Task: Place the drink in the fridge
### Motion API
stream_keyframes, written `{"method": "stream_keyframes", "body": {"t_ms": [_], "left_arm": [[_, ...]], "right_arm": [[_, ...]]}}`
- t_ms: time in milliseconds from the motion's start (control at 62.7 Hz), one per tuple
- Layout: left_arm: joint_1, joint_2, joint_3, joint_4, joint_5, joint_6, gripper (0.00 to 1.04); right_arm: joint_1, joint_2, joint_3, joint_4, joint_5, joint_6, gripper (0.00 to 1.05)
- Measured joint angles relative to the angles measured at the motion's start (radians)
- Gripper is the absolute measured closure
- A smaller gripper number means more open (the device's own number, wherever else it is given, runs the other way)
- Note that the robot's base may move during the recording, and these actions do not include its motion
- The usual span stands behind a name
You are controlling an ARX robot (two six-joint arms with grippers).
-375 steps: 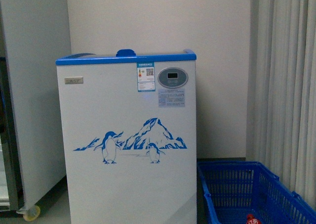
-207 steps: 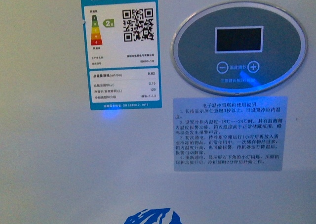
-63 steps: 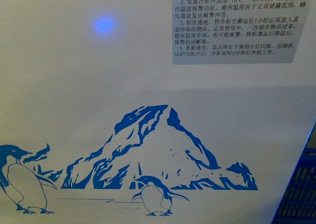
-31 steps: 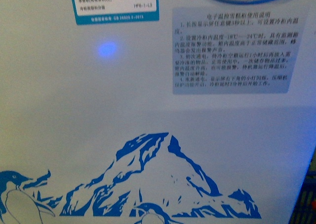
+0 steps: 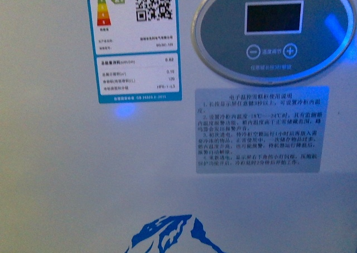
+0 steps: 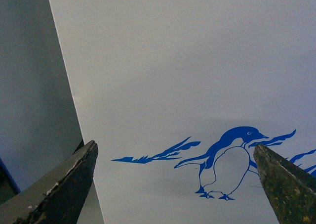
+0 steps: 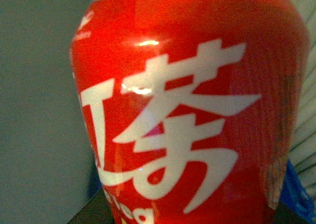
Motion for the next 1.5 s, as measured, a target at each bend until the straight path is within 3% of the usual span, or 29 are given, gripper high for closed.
{"method": "stream_keyframes", "body": {"t_ms": [430,526,542,749,1498], "left_arm": [[0.0,0.0,0.0,0.0,0.0,0.0,0.08],[0.0,0.0,0.0,0.0,0.0,0.0,0.08],[0.0,0.0,0.0,0.0,0.0,0.0,0.08],[0.0,0.0,0.0,0.0,0.0,0.0,0.08],[0.0,0.0,0.0,0.0,0.0,0.0,0.08]], "right_arm": [[0.095,-0.779,-0.08,-0.388,0.024,0.048,0.68],[0.104,-0.914,-0.092,-0.468,0.075,0.071,0.68],[0.27,-0.987,-0.19,-0.335,0.233,0.001,0.68],[0.278,-1.01,-0.232,-0.32,0.275,-0.009,0.68],[0.278,-1.015,-0.235,-0.32,0.275,-0.012,0.68]]}}
